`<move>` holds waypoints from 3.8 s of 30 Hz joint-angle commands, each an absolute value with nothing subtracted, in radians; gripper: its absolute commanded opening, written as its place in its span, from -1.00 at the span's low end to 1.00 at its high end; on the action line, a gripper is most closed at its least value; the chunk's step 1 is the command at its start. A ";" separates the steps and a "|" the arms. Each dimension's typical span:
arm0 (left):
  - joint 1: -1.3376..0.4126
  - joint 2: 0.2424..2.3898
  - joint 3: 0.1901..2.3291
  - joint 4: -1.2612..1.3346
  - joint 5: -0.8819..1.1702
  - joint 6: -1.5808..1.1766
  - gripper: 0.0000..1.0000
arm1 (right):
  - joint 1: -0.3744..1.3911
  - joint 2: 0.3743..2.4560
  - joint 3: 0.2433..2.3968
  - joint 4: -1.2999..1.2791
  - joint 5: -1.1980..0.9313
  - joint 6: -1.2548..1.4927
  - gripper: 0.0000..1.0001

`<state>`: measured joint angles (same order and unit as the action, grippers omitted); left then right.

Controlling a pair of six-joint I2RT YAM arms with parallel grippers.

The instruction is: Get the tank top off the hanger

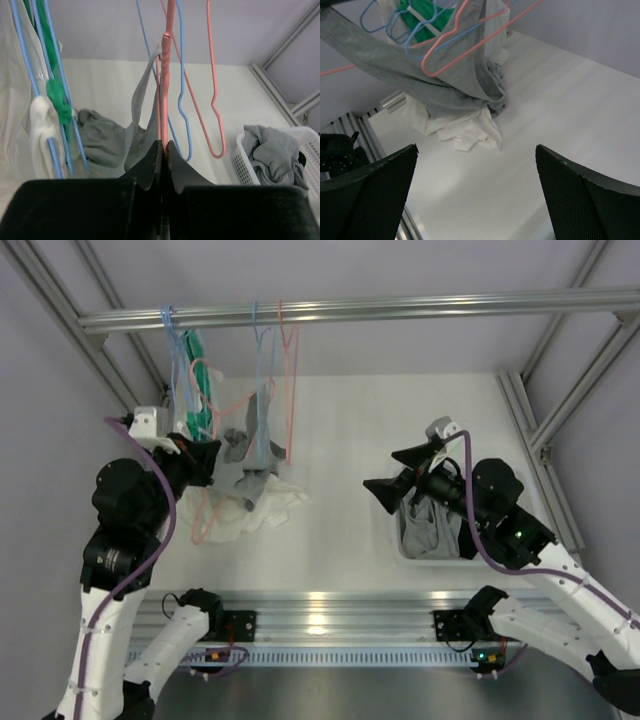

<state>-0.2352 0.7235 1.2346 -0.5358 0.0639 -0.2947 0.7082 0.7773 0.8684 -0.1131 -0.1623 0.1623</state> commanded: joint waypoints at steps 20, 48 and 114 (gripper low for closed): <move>-0.233 0.307 1.061 -0.830 -0.069 -0.495 -1.00 | 0.698 0.891 0.902 0.135 -0.365 0.290 0.99; -0.222 0.382 0.874 -0.818 0.509 -0.436 -1.00 | 0.698 0.893 0.865 0.141 -0.357 0.308 0.98; -0.198 0.414 1.221 -0.226 0.980 -0.521 -1.00 | 1.005 0.953 1.261 -0.264 0.500 -0.017 -1.00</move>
